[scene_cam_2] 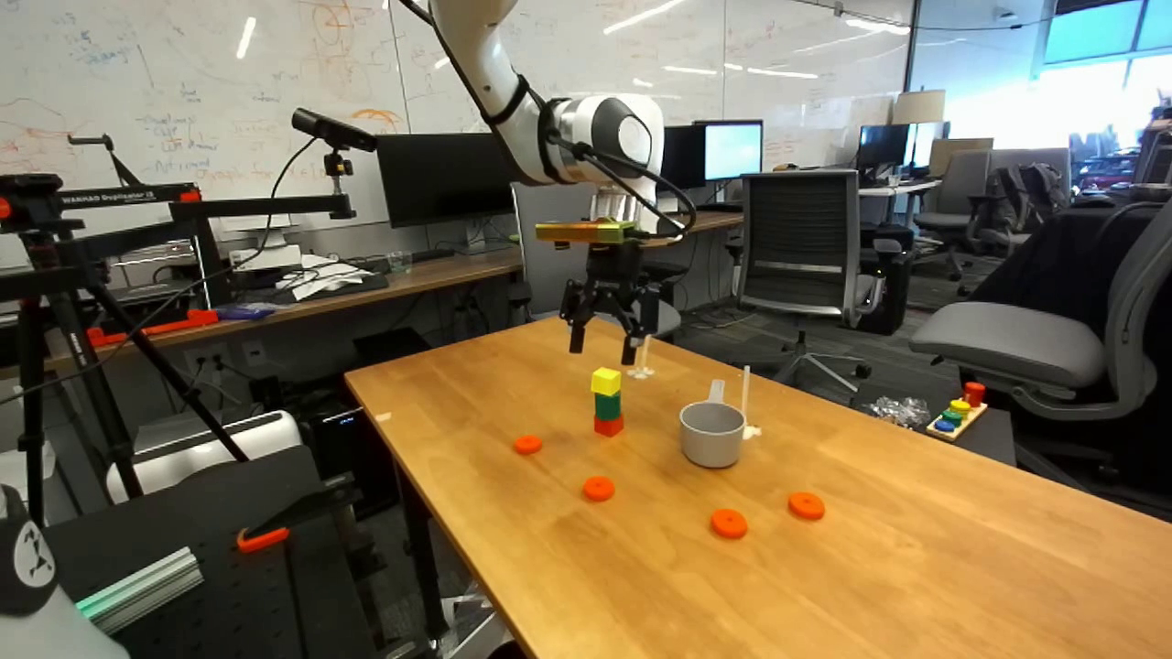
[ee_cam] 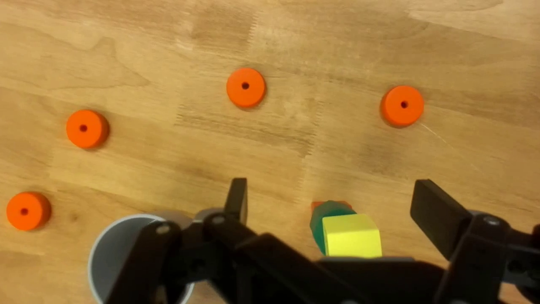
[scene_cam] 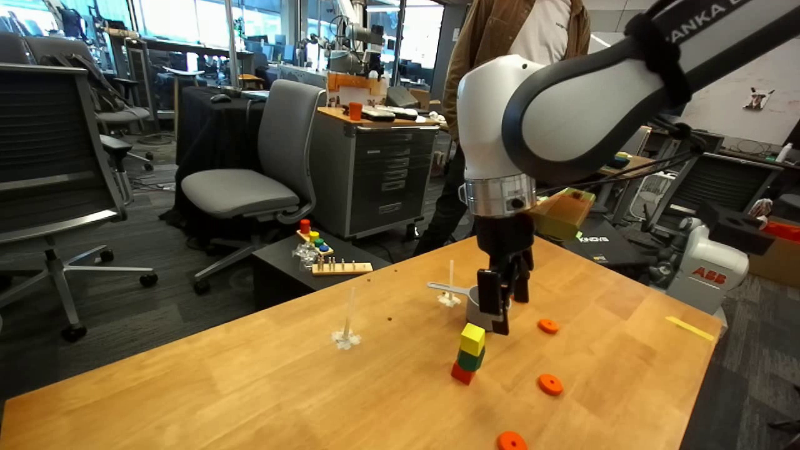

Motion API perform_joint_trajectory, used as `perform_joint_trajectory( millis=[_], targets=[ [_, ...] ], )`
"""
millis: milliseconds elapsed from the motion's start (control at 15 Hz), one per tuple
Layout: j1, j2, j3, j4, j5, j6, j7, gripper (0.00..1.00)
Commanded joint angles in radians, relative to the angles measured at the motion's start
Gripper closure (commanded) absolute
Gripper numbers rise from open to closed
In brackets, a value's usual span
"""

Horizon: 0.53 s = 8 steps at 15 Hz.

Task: Place the yellow, green and orange blocks inside the grey measuring cup

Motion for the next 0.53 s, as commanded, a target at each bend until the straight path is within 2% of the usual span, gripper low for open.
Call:
perform_joint_trajectory(
  millis=[0, 467],
  targets=[
    [0.018, 0.058, -0.015, 0.071, -0.014, -0.033, -0.037, 0.0],
    [0.05, 0.144, -0.004, 0.166, -0.02, -0.043, -0.068, 0.0]
  ],
)
